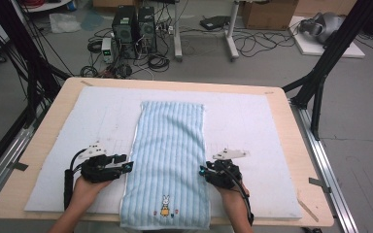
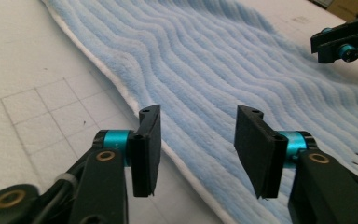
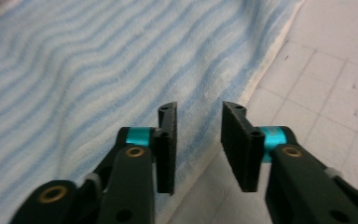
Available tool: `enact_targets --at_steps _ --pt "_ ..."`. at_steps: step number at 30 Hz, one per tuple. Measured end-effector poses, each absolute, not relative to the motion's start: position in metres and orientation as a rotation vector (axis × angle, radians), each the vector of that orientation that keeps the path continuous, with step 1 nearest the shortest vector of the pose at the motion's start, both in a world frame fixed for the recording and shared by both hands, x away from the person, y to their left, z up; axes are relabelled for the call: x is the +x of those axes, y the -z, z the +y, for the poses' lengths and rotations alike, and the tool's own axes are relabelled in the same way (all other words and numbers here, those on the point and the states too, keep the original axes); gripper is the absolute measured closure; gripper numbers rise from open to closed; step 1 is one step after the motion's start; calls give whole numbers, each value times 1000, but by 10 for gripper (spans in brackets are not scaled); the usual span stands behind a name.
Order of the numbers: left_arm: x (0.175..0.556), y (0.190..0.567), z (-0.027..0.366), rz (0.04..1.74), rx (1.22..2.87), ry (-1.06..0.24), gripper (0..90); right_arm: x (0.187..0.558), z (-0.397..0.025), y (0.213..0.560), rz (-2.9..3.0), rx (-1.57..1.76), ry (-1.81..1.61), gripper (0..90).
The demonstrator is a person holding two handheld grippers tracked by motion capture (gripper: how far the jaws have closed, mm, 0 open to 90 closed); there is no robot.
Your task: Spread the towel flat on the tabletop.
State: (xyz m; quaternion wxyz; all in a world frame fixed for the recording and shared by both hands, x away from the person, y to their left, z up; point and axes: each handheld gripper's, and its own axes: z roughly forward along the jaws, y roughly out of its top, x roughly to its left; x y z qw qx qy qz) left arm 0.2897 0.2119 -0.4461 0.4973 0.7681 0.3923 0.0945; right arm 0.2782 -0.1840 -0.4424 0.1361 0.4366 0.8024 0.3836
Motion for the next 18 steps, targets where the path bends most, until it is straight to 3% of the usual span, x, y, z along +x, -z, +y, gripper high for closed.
enact_targets --at_steps 5,9,18 --pt "296 452 196 940 1979 -224 667 280 -183 444 2338 1229 -1037 859" --pt "289 451 189 885 2046 -302 861 276 -184 443 2345 1207 -1029 886" --pt "276 449 194 888 2051 -181 882 262 -190 441 2391 1183 -1016 890"
